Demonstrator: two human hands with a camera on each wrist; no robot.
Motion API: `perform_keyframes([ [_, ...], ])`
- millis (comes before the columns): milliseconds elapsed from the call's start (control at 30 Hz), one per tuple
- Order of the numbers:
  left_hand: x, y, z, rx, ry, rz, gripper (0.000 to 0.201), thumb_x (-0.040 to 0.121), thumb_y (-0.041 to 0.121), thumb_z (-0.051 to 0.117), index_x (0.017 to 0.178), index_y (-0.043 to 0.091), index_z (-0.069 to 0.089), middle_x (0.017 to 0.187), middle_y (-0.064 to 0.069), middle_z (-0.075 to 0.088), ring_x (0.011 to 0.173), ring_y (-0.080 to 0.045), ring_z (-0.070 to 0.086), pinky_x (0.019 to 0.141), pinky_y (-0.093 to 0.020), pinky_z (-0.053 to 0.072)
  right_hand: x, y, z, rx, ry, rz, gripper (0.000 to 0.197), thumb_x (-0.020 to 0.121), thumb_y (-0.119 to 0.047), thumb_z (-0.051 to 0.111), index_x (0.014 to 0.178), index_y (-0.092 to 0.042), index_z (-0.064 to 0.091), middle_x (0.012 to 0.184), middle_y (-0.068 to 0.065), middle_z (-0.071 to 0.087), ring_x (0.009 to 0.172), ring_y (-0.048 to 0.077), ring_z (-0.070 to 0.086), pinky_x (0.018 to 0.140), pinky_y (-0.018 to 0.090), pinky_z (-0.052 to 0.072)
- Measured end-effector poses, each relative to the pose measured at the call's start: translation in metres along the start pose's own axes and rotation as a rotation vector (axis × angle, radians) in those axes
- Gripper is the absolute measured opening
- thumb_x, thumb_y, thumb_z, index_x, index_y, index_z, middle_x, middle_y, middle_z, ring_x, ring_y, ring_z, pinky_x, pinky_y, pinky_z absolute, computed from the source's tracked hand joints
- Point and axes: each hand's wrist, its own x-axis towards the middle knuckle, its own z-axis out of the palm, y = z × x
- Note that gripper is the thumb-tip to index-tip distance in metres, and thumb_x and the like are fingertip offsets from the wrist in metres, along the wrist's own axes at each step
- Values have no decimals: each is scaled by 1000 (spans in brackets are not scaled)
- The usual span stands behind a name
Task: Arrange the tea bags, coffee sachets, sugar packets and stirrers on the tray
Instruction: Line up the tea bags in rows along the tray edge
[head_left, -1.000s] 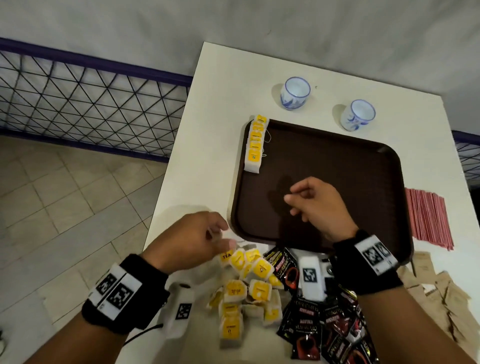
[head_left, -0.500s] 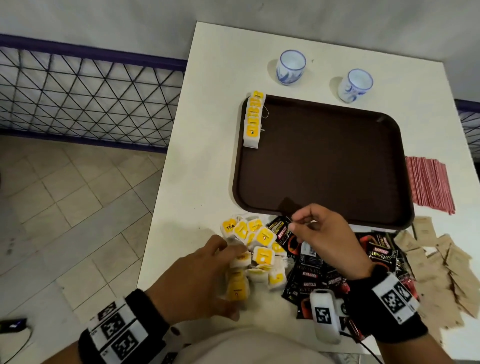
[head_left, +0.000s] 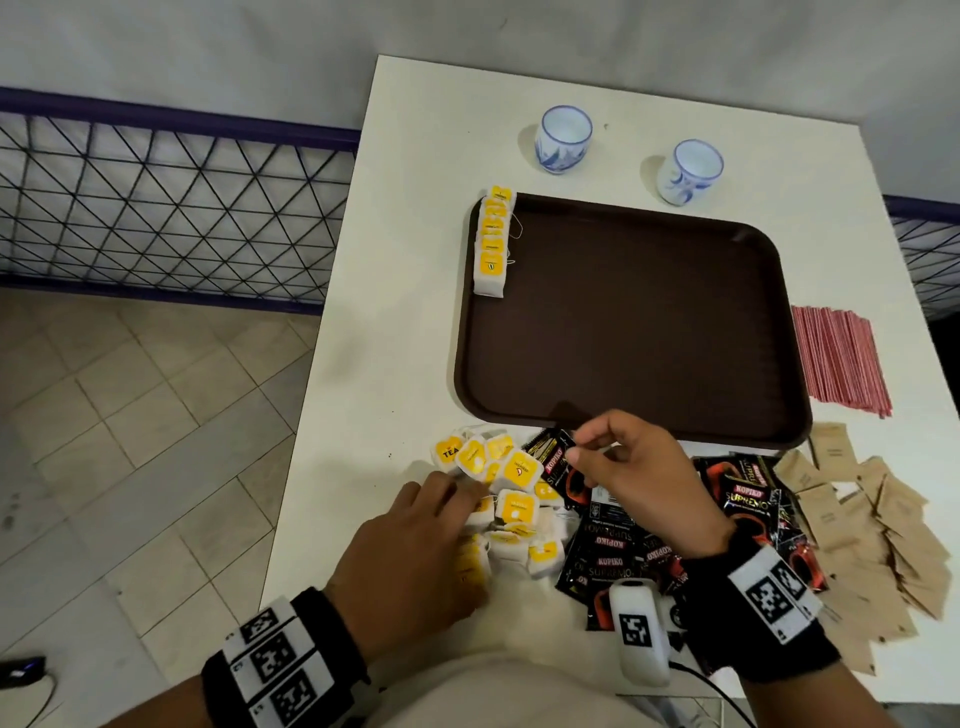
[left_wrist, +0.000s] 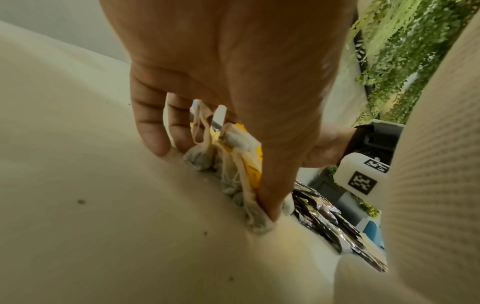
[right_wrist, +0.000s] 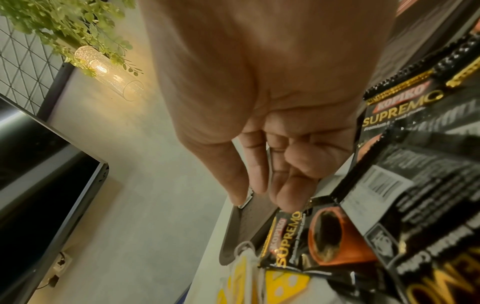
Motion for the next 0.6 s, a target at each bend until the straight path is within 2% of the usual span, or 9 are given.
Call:
perform_keyframes([
  [67,2,0,5,-29,-8,-3,68,64,59,58,127,34,51,122,9,52,94,-16,61,46,-27,49,0,-1,2,2,-4,0,9,88,-16,74,94,-16,67,87,4,69,62,8,67,56,13,47],
  [133,3,-4,8,-71,-29,7,54,70,51,56,121,33,50,122,9,50,96,-16,60,51,-29,53,-1,-2,2,-6,-5,-4,9,88,-17,75,92,-18,67,87,3,70,63,9,68,56,13,47],
  [267,6,-11,12,-180,-82,32,38,74,31,57,112,29,56,110,8,57,96,-20,61,67,-33,56,-1,-5,0,29,-11,0,8,89,-13,73,94,-12,67,86,7,69,59,9,67,55,13,48],
  [367,6,-16,12,-266,-57,27,35,74,32,58,108,35,56,104,10,61,93,-17,61,70,-26,50,-1,-5,-2,4,-6,-4,8,89,-16,73,93,-16,67,86,3,69,61,11,68,59,18,51],
  [433,6,-18,8,-344,-53,8,34,72,35,61,106,39,53,100,13,61,89,-14,62,72,-27,51,0,-3,-2,-23,-2,-2,8,89,-19,74,92,-20,67,86,0,70,65,13,69,62,21,53],
  [600,5,-19,-4,-464,-27,-9,38,70,33,65,107,39,57,98,14,65,85,-8,62,74,-28,52,1,-4,2,-11,-8,3,7,89,-19,74,91,-20,68,86,2,70,64,11,69,55,14,48],
])
